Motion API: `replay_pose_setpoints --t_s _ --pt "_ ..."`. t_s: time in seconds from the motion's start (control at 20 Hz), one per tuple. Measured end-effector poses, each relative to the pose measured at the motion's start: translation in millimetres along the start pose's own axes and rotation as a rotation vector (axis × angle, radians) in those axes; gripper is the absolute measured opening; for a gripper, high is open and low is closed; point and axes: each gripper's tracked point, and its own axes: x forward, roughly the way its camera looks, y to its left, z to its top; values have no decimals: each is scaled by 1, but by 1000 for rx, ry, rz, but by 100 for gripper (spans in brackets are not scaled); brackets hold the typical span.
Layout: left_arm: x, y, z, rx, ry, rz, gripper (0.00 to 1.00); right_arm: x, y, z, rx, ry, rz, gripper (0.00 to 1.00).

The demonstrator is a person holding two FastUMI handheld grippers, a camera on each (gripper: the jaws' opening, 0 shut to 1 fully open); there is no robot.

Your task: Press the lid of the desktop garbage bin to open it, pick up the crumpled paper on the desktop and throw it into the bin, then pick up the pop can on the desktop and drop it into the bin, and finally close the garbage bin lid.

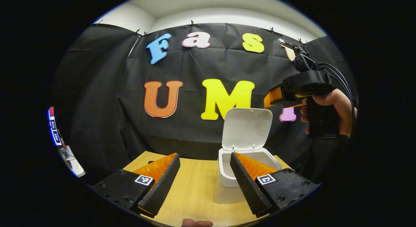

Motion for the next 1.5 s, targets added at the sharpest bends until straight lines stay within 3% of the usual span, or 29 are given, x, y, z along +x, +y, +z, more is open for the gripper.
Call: replay_pose_setpoints --t_s 0.4,0.8,1.2,1.5 --pt "7 19 2 -9 5 65 100 51 25 14 -10 -5 12 98" --pt "17 21 -1 -6 20 62 100 79 24 -4 17 55 2 96" --pt "8 18 4 3 7 27 100 57 24 -16 33 80 2 96" --pt "-9 15 9 1 -14 -10 100 17 26 -53 37 117 4 95"
